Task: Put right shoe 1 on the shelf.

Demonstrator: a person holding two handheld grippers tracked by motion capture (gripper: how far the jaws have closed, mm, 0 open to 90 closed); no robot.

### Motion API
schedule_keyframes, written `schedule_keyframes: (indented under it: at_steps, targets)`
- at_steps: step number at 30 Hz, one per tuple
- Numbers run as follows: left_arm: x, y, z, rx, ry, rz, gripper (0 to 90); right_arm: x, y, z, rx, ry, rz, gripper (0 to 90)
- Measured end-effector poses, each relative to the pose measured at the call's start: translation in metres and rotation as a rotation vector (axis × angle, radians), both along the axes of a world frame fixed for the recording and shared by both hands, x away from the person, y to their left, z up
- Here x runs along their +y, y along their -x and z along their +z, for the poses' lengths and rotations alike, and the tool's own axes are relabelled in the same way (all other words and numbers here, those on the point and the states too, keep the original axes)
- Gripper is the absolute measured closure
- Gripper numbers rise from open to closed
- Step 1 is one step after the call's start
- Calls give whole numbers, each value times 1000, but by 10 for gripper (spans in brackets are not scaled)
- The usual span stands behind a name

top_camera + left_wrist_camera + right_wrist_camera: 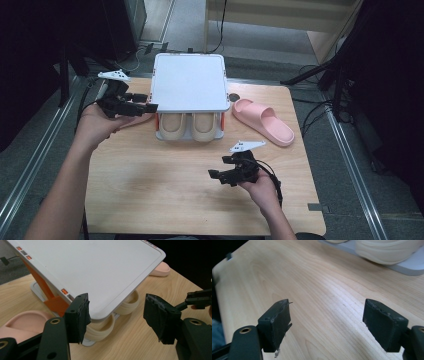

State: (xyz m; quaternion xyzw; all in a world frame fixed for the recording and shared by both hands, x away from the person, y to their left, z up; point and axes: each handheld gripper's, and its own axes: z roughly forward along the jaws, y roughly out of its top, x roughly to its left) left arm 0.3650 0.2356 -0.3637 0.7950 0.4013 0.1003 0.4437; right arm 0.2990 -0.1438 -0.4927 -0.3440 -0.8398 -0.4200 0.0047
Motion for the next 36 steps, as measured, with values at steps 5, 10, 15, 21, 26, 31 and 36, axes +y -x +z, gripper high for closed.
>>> schedule_keyframes:
  at_steps: [5, 10, 15, 21, 26, 31, 36]
  targets:
    - [11, 5, -4, 4, -3, 23, 370, -8, -11, 1, -8, 16, 11, 186]
    - [23, 10, -9, 2, 0, 59, 370, -14, -22, 4, -19, 40, -34, 188]
    - [37, 14, -14, 6, 0, 95, 369, -19, -30, 4, -32, 50, -76, 190]
    - [55, 20, -22, 22, 8, 151, 369, -20, -39, 5, -46, 61, -113, 192]
    - [71, 22, -32, 35, 60, 156, 365, -17, -46, 4, -40, 57, -102, 197]
    - [83, 25, -43, 32, 28, 192, 361, -11, -50, 4, -38, 78, -83, 200]
    - [94, 25, -54, 56, 9, 229, 550, -6, -52, 3, -29, 96, -65, 203]
